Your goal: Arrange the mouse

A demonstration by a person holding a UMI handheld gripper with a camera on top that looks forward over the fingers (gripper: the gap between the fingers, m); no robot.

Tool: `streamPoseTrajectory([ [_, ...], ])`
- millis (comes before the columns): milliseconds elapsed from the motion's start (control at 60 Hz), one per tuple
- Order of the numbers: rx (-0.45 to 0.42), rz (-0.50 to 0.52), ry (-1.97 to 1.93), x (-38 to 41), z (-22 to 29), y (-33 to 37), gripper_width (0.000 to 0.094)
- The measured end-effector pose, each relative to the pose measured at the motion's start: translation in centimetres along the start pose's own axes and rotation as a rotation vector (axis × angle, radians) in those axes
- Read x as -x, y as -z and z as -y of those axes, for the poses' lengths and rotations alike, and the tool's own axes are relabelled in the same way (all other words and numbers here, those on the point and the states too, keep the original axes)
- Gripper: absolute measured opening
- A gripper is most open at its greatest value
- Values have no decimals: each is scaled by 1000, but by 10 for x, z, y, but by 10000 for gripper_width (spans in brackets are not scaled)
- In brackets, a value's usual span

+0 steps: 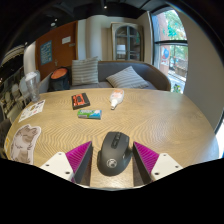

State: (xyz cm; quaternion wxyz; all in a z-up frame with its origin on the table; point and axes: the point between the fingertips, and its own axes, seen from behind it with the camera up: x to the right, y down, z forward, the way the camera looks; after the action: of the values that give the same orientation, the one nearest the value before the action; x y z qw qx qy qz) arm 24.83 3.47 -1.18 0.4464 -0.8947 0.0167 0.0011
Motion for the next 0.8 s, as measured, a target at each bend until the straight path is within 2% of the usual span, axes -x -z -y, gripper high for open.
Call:
streamPoseTrajectory([
  [33,7,-18,9,0,1,-6,773],
  [83,26,-60,38,-6,0,-13,558],
  [233,-19,-122,19,-7,12,-11,396],
  [283,-24,-126,14,-2,13,-5,371],
  [367,-119,-103,10,20,38,20,360],
  [433,-195,-92,9,58,69,52,359],
  [517,-237,-34,44,130,94,84,357],
  [650,-241,48,123,255,83,106,355],
  [800,-129,99,202,351,22,73,363],
])
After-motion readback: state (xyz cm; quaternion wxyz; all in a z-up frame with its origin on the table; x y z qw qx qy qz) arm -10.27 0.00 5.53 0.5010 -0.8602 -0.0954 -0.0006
